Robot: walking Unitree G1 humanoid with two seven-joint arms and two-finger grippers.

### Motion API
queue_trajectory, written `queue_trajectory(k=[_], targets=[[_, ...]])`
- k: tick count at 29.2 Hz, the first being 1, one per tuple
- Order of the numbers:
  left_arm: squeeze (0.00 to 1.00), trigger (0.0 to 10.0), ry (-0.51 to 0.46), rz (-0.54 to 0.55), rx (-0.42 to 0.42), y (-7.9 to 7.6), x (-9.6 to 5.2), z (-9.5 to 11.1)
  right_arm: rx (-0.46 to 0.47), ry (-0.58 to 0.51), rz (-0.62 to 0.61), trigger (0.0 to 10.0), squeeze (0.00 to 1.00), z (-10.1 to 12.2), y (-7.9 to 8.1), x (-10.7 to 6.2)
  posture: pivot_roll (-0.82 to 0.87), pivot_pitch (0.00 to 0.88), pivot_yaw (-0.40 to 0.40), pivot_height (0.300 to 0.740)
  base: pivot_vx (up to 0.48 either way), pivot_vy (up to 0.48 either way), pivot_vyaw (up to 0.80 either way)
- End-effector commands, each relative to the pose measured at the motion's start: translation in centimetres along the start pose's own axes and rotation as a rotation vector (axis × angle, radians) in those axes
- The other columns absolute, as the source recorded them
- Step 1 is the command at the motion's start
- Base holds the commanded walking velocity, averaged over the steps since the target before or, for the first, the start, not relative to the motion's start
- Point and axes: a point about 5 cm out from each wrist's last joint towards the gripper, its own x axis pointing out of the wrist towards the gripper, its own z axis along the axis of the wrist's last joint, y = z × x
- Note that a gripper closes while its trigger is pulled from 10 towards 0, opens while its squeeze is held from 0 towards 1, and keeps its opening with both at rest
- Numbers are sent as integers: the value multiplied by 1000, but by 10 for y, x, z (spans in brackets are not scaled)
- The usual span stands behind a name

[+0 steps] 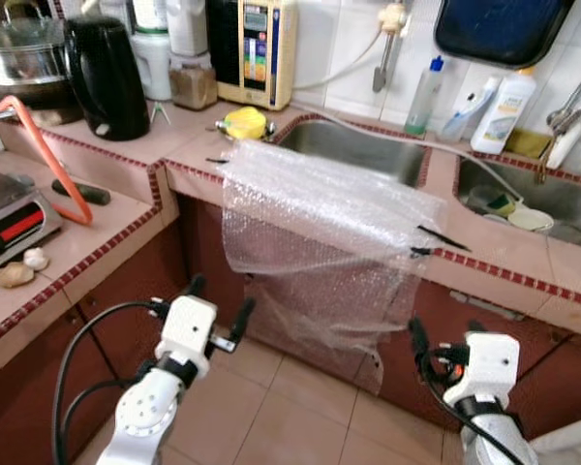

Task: Kitchen organization

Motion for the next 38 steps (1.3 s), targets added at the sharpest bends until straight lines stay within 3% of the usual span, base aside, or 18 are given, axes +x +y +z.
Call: queue_trajectory(k=[1,9,12,23,38], targets=[[0,10000,-21,10,14,2,2,5,-3,-15,5,10000,0,5,1,2,202,0,-55,740,0,0,-800],[0,10000,-63,40,23,6,6,15,-14,-36,2,10000,0,9,-1,3,202,0,-56,740,0,0,-257],[0,10000,-96,38,27,5,10,25,-72,-85,22,10000,0,22,-3,4,203,0,-57,740,0,0,0],[0,10000,-136,67,22,14,13,37,-116,-181,24,10000,0,54,-12,6,204,0,-61,740,0,0,0],[0,10000,-147,42,9,11,14,38,-124,-160,42,10000,0,54,-9,2,198,0,-65,740,130,0,0]])
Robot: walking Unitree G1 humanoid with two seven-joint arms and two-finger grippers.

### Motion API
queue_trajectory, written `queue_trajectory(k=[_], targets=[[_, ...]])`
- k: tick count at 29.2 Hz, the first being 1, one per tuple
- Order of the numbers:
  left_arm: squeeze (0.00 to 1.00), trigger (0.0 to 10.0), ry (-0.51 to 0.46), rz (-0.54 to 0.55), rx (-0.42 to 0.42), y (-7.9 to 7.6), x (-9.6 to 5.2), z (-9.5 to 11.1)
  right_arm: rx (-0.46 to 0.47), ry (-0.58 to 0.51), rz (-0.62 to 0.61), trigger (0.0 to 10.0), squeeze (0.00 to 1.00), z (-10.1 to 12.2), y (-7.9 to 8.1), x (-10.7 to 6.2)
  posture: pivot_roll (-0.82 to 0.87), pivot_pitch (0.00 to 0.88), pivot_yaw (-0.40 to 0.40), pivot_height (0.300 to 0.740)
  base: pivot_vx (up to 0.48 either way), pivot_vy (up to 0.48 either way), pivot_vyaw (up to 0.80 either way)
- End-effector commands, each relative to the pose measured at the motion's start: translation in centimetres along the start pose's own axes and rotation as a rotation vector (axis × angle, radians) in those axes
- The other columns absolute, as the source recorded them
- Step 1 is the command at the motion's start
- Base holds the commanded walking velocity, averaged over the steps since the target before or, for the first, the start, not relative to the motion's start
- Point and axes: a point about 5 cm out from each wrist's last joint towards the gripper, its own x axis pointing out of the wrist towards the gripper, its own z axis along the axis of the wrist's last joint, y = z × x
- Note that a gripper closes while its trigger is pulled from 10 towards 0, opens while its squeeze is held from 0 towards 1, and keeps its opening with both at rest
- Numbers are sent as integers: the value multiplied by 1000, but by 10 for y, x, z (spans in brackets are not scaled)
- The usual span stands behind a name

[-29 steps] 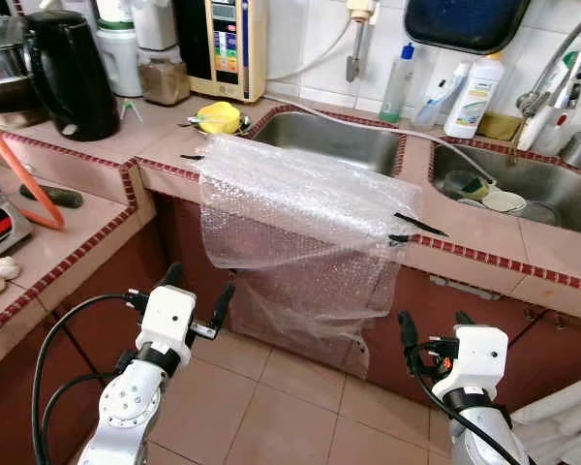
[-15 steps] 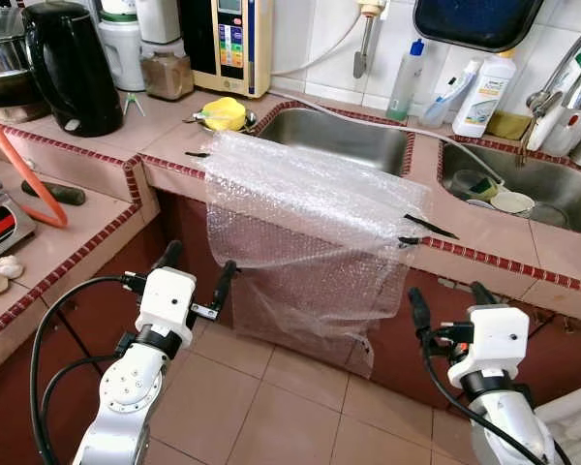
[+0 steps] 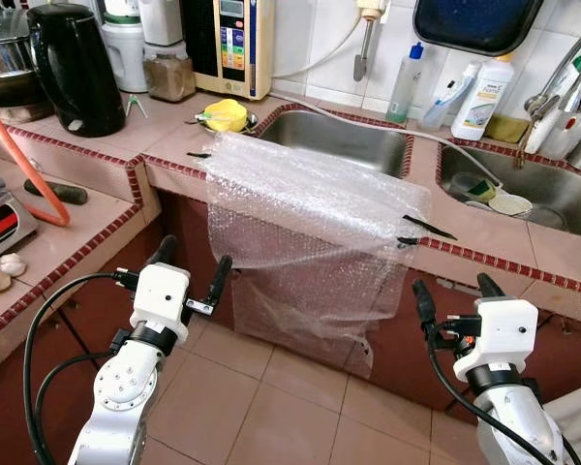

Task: Kitchen organization

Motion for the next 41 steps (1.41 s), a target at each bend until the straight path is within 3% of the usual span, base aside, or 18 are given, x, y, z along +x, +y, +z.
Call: queue_trajectory(k=[1,41], targets=[[0,10000,-9,-24,-13,-4,2,3,-9,-11,6,10000,0,5,0,0,198,0,-65,740,277,0,0],[0,10000,15,-93,-20,-15,-5,-2,-17,-6,26,10000,0,4,5,-3,195,0,-60,740,323,0,0]])
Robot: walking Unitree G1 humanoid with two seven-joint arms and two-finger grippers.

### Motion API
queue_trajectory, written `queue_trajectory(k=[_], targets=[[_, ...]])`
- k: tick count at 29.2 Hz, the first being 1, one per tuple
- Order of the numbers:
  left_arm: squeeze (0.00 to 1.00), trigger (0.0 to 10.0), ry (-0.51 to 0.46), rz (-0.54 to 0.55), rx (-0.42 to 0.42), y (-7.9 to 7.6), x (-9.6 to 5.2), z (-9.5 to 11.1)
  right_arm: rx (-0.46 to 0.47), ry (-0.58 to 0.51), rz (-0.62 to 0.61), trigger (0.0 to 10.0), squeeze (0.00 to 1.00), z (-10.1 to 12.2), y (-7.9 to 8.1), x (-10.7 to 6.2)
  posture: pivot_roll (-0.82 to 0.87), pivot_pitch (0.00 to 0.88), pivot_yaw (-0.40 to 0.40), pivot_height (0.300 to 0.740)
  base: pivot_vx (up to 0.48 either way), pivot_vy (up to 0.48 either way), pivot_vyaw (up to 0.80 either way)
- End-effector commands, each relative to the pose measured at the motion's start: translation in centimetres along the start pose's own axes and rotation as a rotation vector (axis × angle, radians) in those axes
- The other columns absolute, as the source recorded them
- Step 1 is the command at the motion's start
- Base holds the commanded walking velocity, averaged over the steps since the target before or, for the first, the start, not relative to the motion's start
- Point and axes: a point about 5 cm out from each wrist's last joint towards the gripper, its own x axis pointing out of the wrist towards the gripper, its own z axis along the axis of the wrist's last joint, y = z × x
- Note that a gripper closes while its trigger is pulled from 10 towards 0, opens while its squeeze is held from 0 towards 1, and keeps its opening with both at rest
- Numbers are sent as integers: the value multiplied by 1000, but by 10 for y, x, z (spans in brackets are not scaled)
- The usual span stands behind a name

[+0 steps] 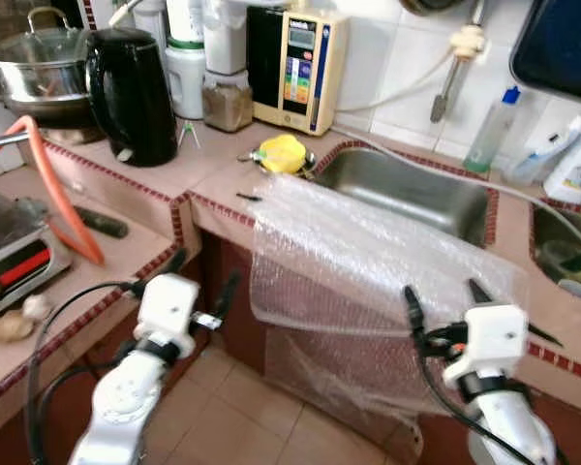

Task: Kitchen organization

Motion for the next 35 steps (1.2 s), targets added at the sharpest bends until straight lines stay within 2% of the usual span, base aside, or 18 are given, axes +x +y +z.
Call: queue_trajectory(k=[1,13,27,35], targets=[[0,10000,-19,-52,-7,-12,5,5,-22,-9,-32,10000,0,3,-9,-1,195,0,-60,740,341,0,0],[0,10000,4,-62,-9,-14,1,1,-22,3,-36,10000,0,0,-9,-4,192,0,-58,740,337,0,0],[0,10000,43,-43,-35,-14,1,-4,-16,9,-37,10000,0,0,-8,-3,191,0,-59,740,0,0,0],[0,10000,74,-26,-61,-14,1,-6,-10,16,-38,10000,0,-1,-6,-3,188,0,-57,740,0,0,-750]])
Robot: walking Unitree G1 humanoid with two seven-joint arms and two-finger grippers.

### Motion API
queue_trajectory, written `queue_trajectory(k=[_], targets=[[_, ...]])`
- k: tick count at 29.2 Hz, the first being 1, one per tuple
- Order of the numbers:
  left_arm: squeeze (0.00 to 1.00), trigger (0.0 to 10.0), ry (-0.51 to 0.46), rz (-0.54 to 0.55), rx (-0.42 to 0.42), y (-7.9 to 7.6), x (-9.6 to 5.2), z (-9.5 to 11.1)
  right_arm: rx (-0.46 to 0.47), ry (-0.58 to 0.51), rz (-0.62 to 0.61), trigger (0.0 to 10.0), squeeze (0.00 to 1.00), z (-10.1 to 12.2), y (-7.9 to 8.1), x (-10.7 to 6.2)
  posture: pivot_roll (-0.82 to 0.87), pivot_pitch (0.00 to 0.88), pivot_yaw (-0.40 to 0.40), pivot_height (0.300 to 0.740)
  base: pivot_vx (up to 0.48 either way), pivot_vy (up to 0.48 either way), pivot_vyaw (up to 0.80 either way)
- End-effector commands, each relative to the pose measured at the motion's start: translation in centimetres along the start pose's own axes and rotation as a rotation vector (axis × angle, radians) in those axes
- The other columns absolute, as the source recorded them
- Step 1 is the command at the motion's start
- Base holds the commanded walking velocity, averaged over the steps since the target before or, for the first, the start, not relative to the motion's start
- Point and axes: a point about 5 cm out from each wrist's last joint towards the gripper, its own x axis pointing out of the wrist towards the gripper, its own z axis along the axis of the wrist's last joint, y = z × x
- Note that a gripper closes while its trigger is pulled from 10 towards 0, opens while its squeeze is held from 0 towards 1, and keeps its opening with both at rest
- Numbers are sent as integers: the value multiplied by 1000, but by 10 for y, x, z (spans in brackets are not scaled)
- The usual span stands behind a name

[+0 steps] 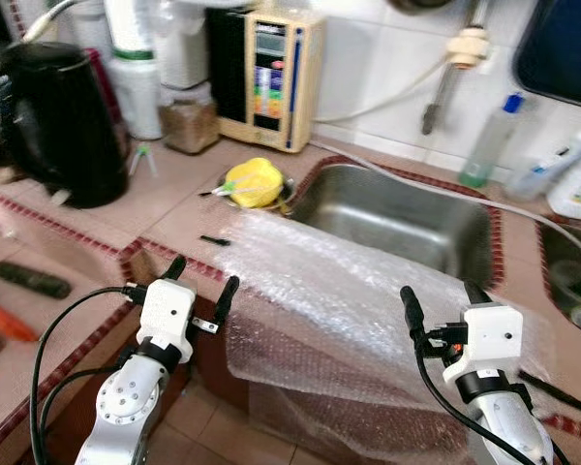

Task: Kitchen organization

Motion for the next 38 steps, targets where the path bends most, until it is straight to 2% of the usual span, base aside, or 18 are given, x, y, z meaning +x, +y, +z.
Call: queue_trajectory(k=[1,19,27,31,38], targets=[[0,10000,17,7,-2,-1,1,0,-3,-5,-8,10000,0,2,-2,1,188,0,-57,740,0,0,-800],[0,10000,25,4,-5,1,0,0,1,-9,3,10000,0,3,1,3,192,0,-60,740,0,0,-784],[0,10000,8,54,27,6,-1,2,-6,-18,16,10000,0,4,3,3,197,0,-62,740,0,0,0],[0,10000,-43,138,71,18,-1,13,-21,-56,53,10000,0,13,8,6,201,0,-66,740,0,0,0],[0,10000,-37,160,64,20,-4,13,-25,-55,61,10000,0,12,9,6,207,0,-73,740,0,0,0]])
